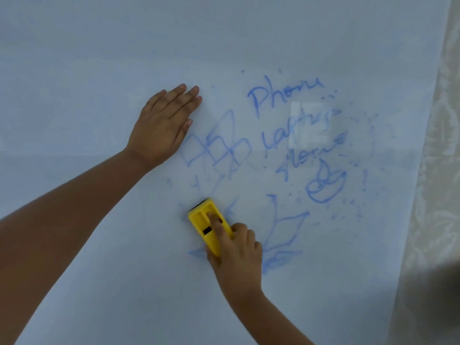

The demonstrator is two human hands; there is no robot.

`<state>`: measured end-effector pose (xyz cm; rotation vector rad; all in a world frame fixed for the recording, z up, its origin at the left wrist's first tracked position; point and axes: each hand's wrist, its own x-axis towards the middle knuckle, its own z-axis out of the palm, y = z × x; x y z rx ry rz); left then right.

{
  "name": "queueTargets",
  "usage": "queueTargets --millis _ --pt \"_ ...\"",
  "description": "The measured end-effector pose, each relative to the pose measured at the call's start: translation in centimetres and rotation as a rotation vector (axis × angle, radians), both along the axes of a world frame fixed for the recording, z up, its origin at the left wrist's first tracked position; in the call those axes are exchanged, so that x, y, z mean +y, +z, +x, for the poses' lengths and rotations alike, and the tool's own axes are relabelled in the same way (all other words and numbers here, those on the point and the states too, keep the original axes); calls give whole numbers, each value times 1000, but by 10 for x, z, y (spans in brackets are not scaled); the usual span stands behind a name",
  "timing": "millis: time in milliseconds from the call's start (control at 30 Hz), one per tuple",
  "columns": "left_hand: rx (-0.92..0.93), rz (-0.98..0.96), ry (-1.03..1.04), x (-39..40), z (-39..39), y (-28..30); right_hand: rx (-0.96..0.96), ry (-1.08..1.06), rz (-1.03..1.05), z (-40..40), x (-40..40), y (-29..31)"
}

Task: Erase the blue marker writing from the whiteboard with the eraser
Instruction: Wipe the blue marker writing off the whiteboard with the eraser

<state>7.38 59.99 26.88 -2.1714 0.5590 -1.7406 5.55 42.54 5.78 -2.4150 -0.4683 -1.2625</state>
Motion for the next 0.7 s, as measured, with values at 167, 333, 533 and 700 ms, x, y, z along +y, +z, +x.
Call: queueTargets --millis 167,333,533,700 --pt "13 19 9 2 -1 -1 6 31 -56 5 -20 -33" --pt "6 -22 -24 -1 -1 -3 -35 -41 162 20 -10 2" --pt "16 0 -15 1 0 -4 -7 59 86 7 11 -20" --pt "46 -44 -74 2 -1 -4 -39 -63 270 16 -9 13"
